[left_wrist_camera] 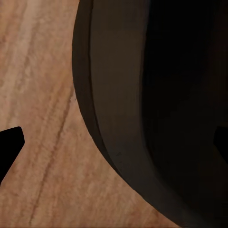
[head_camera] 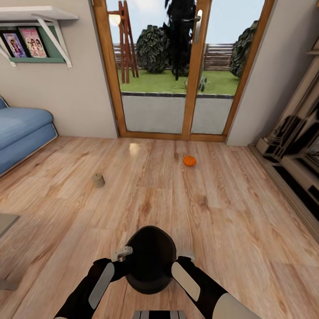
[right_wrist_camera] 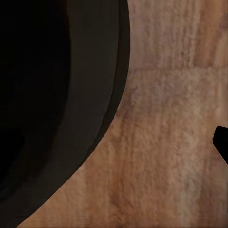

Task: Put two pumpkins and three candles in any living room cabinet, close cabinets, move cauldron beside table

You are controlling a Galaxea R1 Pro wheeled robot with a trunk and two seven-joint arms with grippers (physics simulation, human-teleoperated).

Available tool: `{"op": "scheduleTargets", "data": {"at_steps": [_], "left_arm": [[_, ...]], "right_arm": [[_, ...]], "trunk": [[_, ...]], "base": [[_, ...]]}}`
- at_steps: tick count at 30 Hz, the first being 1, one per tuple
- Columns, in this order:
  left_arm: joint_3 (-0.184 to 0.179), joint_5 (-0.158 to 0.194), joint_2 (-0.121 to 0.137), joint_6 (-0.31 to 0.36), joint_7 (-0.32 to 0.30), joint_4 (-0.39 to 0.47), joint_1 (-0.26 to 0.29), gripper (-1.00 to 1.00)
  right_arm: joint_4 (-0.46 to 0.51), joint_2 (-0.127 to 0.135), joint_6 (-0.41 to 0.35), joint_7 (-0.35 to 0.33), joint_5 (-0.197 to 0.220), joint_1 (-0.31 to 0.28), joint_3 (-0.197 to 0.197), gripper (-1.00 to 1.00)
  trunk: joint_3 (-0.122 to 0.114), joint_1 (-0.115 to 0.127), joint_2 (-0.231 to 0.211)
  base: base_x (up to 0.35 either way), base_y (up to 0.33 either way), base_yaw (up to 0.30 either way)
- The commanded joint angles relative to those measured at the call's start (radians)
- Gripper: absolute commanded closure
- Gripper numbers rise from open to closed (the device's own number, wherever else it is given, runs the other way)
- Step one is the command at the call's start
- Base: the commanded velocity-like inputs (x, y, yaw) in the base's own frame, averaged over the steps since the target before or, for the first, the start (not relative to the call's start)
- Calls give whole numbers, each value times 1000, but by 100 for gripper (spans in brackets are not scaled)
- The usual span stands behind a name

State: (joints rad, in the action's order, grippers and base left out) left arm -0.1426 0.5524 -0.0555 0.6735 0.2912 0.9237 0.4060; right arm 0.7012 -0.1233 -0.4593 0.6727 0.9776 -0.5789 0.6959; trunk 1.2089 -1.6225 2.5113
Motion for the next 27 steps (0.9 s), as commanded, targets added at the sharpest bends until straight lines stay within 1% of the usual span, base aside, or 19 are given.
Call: {"op": "scheduleTargets", "data": {"at_steps": [1, 27], "left_arm": [[-2, 10, 0, 2, 9, 1, 0, -100], [-2, 11, -1, 3, 15, 1, 0, -100]], "right_arm": [[1, 1, -2, 7, 6, -1, 4, -100], [1, 1, -3, 7, 6, -1, 4, -100]], "trunk": [[1, 0, 0], [1, 0, 0]], "base": [[77, 0, 0], [8, 0, 0]]}}
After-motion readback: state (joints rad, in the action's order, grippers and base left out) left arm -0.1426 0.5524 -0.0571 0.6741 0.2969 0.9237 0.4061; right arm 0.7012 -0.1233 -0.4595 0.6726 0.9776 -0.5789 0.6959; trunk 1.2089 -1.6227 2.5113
